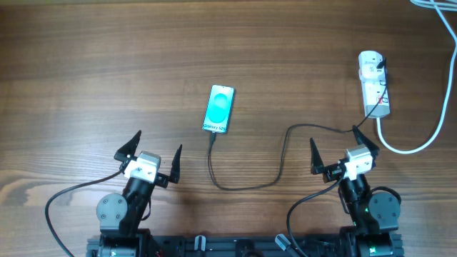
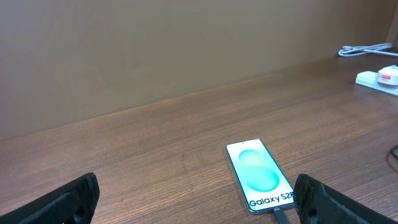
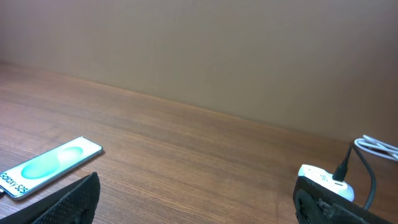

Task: Plug charger to phone and switch on socket

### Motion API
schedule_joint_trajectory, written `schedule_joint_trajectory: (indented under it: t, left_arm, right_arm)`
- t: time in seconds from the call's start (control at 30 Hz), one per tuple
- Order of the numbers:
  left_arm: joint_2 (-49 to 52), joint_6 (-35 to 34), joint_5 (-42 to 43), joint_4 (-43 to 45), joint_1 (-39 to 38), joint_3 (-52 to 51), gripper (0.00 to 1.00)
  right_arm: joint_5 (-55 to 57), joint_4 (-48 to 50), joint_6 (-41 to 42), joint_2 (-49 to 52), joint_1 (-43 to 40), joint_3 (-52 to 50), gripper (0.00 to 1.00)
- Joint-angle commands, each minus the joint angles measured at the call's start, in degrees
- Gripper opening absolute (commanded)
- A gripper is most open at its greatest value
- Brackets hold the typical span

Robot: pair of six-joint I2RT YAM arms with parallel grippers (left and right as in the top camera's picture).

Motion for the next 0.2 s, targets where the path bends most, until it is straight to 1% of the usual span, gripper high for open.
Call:
schedule_joint_trajectory:
  t: [0.0,0.17]
  left_arm:
    - [-0.5,1.2,-0.9,-0.3,0.3,-0.2,1.0]
    - [-0.5,1.2,-0.9,-0.4,0.3,-0.2,1.0]
  right_arm:
    - [-0.1,0.3,0.3,-0.5,0.3,-0.1,1.0]
    - [-0.1,0.3,0.3,-0.5,0.3,-0.1,1.0]
